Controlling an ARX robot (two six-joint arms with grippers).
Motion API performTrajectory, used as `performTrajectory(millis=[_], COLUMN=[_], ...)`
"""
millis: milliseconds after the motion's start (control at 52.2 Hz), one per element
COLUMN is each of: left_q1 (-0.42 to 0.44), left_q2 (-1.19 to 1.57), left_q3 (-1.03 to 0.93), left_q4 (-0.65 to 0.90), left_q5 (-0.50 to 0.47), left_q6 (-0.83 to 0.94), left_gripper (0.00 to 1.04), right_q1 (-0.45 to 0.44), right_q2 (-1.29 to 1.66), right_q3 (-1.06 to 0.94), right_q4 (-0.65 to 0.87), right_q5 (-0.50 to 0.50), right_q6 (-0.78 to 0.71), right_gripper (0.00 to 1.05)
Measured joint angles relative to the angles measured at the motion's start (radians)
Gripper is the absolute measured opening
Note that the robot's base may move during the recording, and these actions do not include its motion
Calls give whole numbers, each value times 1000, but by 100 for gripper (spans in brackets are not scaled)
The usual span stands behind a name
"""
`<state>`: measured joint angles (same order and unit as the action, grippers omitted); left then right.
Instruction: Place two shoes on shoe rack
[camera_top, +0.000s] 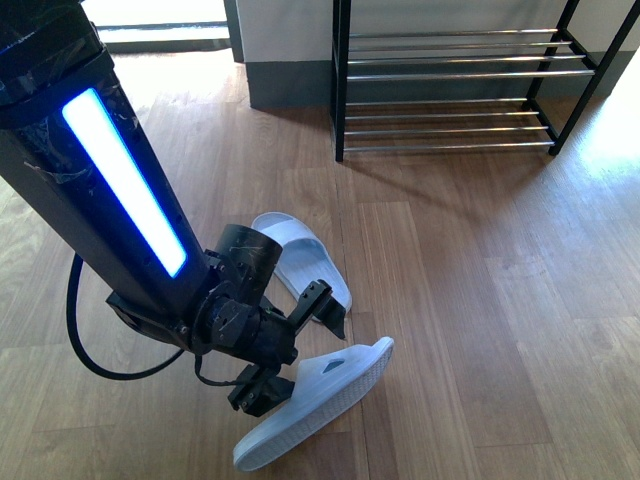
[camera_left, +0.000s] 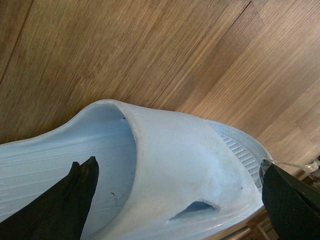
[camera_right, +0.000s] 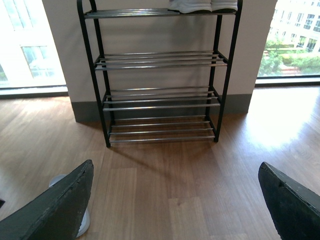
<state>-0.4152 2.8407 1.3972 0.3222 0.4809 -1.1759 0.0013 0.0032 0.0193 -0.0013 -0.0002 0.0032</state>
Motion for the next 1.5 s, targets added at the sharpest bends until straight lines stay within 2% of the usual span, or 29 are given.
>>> performTrajectory(millis=[115, 230, 537, 671, 805, 901, 1169, 1399, 1495], left_q1=[-8, -16, -21, -11, 8, -13, -74, -95, -110], left_q2=[0, 0, 0, 0, 0, 0, 1, 23, 45], left_q3=[4, 24, 23, 63, 82, 82, 81, 82, 85], left_q4=[-64, -196, -250, -360, -388, -389, -390, -410, -392], left_q5=[5, -11, -36, -174, -219, -185, -124, -170, -227], left_q6=[35, 103, 242, 477, 741, 886, 1043, 1182, 1287], left_gripper=[95, 95, 95, 95, 95, 95, 95, 95, 95], right_q1=[0, 0, 0, 0, 0, 0, 0, 0, 0], right_q2=[0, 0, 0, 0, 0, 0, 0, 0, 0], right_q3=[0, 0, 0, 0, 0, 0, 0, 0, 0], right_q4=[0, 0, 0, 0, 0, 0, 0, 0, 0], right_q5=[0, 0, 0, 0, 0, 0, 0, 0, 0], right_q6=[0, 0, 0, 0, 0, 0, 0, 0, 0], right_gripper=[96, 96, 96, 96, 96, 96, 96, 96, 96])
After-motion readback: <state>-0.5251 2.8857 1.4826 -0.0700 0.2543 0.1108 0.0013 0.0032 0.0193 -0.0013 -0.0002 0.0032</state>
